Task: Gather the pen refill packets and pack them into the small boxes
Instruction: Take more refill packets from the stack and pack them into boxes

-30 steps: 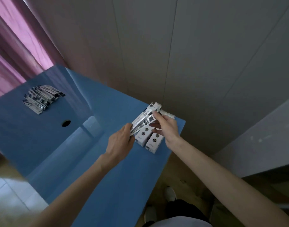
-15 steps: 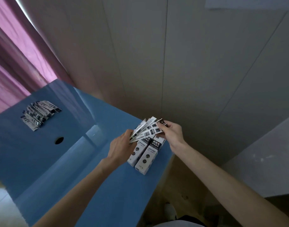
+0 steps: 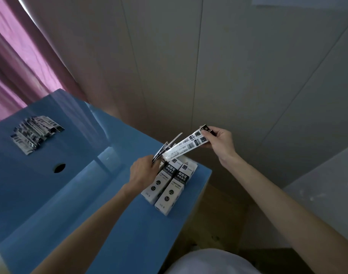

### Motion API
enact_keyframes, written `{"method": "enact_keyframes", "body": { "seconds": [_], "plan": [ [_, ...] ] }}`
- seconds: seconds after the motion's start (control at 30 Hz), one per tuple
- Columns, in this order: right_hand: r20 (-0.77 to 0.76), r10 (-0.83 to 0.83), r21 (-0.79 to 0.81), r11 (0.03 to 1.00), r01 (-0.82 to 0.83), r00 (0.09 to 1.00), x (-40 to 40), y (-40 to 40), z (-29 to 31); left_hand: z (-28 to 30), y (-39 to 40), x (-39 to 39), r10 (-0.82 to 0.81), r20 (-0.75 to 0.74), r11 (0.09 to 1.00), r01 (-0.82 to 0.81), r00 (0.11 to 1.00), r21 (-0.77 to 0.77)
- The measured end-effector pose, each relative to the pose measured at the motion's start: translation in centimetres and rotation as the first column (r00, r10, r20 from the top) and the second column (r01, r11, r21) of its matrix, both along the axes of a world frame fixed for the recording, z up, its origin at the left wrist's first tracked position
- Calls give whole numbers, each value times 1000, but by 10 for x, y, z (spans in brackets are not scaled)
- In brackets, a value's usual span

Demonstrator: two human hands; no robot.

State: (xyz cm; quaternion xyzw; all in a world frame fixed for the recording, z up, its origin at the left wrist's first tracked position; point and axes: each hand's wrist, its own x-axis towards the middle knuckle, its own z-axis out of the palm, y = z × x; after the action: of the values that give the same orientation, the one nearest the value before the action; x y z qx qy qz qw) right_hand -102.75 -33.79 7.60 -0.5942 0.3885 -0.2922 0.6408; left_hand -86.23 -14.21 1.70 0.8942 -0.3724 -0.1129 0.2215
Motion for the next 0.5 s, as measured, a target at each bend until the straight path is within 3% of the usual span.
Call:
{"method": "enact_keyframes", "body": {
  "seconds": [0.17, 0.37, 0.5],
  "plan": [
    [8, -40, 2, 999, 40, 999, -15, -28, -1, -4, 1, -8, -78, -15, 994, 79, 997, 77],
    [11, -71, 4, 997, 71, 997, -25, -44, -2, -5, 3, -19, -170, 133, 967, 139, 976, 215],
    [37, -87, 85, 993, 83, 996, -27, -46, -2, -4, 0, -20, -175, 128, 963, 143, 976, 228]
  ]
}}
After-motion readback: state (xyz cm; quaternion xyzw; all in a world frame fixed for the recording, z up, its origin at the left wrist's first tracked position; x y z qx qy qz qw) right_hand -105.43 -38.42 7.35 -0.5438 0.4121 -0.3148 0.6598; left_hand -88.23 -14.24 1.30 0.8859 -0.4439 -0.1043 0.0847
